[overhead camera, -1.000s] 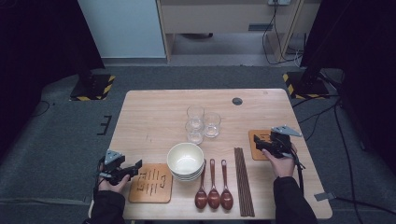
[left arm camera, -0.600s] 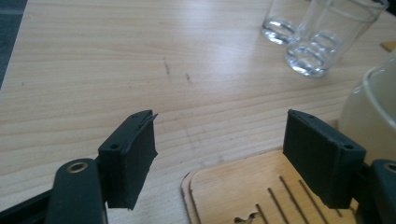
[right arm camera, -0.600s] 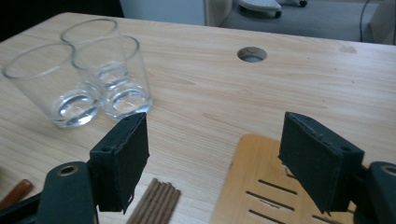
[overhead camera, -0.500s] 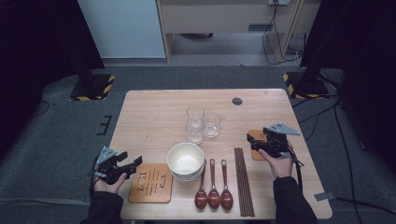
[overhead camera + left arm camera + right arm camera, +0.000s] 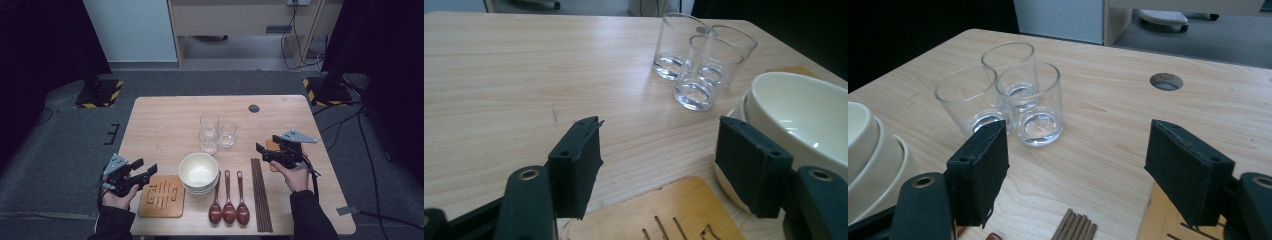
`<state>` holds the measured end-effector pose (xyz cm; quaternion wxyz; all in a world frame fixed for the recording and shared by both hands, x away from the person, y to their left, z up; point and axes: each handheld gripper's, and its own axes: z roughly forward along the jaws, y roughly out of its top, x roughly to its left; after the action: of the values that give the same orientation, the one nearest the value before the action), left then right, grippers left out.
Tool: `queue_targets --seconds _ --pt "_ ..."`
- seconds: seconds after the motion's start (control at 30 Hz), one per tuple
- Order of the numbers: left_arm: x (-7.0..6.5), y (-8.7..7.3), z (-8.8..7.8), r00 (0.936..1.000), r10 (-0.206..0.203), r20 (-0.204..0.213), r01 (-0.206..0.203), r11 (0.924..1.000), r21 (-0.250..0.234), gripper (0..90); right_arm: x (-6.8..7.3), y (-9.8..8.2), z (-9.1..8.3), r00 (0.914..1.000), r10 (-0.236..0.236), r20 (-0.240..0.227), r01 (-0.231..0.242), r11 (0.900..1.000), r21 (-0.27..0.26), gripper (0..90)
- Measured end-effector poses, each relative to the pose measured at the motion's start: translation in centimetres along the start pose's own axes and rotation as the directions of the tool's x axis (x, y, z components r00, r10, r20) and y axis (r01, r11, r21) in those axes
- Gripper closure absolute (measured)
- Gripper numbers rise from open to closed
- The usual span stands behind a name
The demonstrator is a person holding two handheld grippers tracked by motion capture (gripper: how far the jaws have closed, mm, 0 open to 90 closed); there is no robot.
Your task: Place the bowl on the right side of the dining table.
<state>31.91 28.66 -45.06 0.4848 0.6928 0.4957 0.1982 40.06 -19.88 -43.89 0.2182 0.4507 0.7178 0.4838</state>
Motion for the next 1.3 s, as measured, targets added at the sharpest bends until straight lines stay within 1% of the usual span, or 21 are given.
queue_targets --seconds 0.13,0.17,0.27,0.3,0.4,0.43,0.53,0.6,0.63,0.67,0.73,0.8,0.87,0.9,0.97,1.0,1.07,1.13,1.3 --pt "-0.8 0.7 0.0 0.9997 0.015 0.020 -0.015 0.9999 -0.002 34.7 0.5 0.3 -0.1 0.9997 -0.016 -0.017 0.016 1.000 0.000 24.9" --pt "-1.0 0.9 0.0 0.9995 0.020 0.025 -0.020 0.9998 -0.003 35.6 0.8 0.4 -0.1 0.9994 -0.020 -0.029 0.020 1.000 -0.003 24.8" --pt "-1.4 1.2 0.1 0.9989 0.028 0.039 -0.028 0.9996 0.000 36.2 1.0 0.5 -0.1 0.9987 -0.032 -0.040 0.032 0.999 0.001 24.5" --pt "-1.5 1.3 0.2 0.9985 0.033 0.042 -0.034 0.9994 0.002 37.2 1.2 0.6 -0.1 0.9982 -0.037 -0.046 0.037 0.999 -0.001 25.3" --pt "-1.9 1.8 0.5 0.9975 0.043 0.056 -0.043 0.9991 0.002 38.0 1.5 0.7 -0.2 0.9977 -0.049 -0.047 0.049 0.999 -0.002 27.2" --pt "-2.1 1.9 0.6 0.9971 0.045 0.061 -0.046 0.9990 0.002 39.4 1.8 0.8 -0.2 0.9969 -0.053 -0.057 0.053 0.999 -0.007 28.4" --pt "-2.5 2.4 1.0 0.9957 0.057 0.073 -0.057 0.9983 0.006 41.3 2.1 0.9 -0.2 0.9963 -0.052 -0.068 0.051 0.999 -0.012 29.3" --pt "-2.7 2.7 1.4 0.9949 0.062 0.079 -0.063 0.9980 0.009 42.9 2.5 1.0 -0.2 0.9948 -0.054 -0.086 0.053 0.999 -0.007 29.5" --pt "-2.8 2.7 1.5 0.9944 0.065 0.084 -0.066 0.9978 0.012 45.2 2.9 1.2 0.0 0.9932 -0.062 -0.098 0.062 0.998 -0.006 30.2" --pt "-2.9 2.8 1.7 0.9938 0.069 0.087 -0.070 0.9974 0.015 45.2 2.9 1.2 0.0 0.9932 -0.062 -0.098 0.062 0.998 -0.006 30.2" --pt "-3.1 3.0 1.9 0.9932 0.072 0.091 -0.075 0.9970 0.021 47.3 3.6 1.4 0.2 0.9906 -0.072 -0.116 0.072 0.997 -0.005 30.9" --pt "-3.4 3.2 2.0 0.9922 0.079 0.096 -0.082 0.9964 0.025 47.7 3.7 1.4 0.3 0.9899 -0.074 -0.121 0.074 0.997 -0.004 30.8" --pt "-3.6 3.4 2.2 0.9909 0.090 0.100 -0.093 0.9954 0.026 48.1 4.2 1.6 0.5 0.9876 -0.082 -0.134 0.082 0.997 -0.002 31.0" --pt "-3.8 3.5 2.2 0.9904 0.097 0.098 -0.100 0.9947 0.023 48.2 4.3 1.6 0.5 0.9871 -0.085 -0.135 0.086 0.996 -0.002 31.1" --pt "-4.0 3.7 2.5 0.9894 0.097 0.108 -0.100 0.9947 0.024 49.1 4.6 1.8 0.5 0.9857 -0.088 -0.143 0.089 0.996 -0.002 31.5" --pt "-4.1 3.8 2.6 0.9894 0.100 0.105 -0.103 0.9943 0.027 49.3 4.7 1.9 0.4 0.9856 -0.088 -0.145 0.088 0.996 -0.002 31.8" --pt "-4.3 3.9 2.9 0.9879 0.101 0.118 -0.105 0.9940 0.032 50.3 4.9 2.1 0.4 0.9845 -0.096 -0.147 0.096 0.995 -0.009 32.1" --pt "-4.5 4.0 3.2 0.9865 0.107 0.124 -0.112 0.9930 0.036 50.8 5.2 2.3 0.4 0.9837 -0.093 -0.154 0.093 0.996 -0.005 33.7" --pt "-5.1 4.0 4.1 0.9833 0.119 0.138 -0.127 0.9905 0.053 51.5 5.6 2.6 0.7 0.9841 -0.087 -0.155 0.088 0.996 0.002 34.7"
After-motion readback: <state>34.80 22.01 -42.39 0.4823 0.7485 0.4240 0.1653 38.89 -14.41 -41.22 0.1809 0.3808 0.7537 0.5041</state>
